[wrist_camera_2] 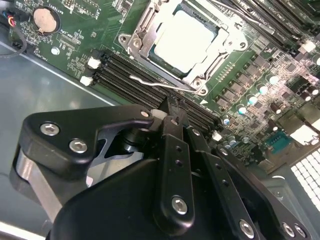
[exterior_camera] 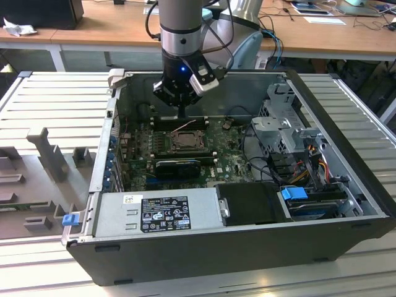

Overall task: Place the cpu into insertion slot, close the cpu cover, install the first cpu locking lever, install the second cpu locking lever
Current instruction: 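Install the first cpu locking lever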

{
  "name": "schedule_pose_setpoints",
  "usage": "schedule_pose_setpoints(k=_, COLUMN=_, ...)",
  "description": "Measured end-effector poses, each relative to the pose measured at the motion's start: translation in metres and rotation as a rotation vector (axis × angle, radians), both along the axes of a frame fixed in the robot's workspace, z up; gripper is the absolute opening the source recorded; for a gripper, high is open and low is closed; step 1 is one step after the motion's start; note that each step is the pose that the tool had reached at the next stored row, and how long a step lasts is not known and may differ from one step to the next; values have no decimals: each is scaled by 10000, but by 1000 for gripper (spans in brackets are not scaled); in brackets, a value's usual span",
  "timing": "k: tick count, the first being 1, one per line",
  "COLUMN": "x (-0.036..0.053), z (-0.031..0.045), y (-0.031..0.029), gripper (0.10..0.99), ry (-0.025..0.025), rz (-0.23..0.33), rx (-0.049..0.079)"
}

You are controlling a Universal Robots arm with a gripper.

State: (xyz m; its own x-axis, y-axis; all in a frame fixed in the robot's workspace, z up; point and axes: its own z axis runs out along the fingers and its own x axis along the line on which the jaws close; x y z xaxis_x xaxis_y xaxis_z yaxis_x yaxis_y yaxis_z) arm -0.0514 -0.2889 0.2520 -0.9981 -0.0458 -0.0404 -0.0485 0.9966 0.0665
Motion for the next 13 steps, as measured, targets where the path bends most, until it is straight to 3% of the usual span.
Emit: schedule_pose_setpoints(k=13, x=17, z=-96, y=-9, gripper=106, ry=-1, rz=-3, rx=4)
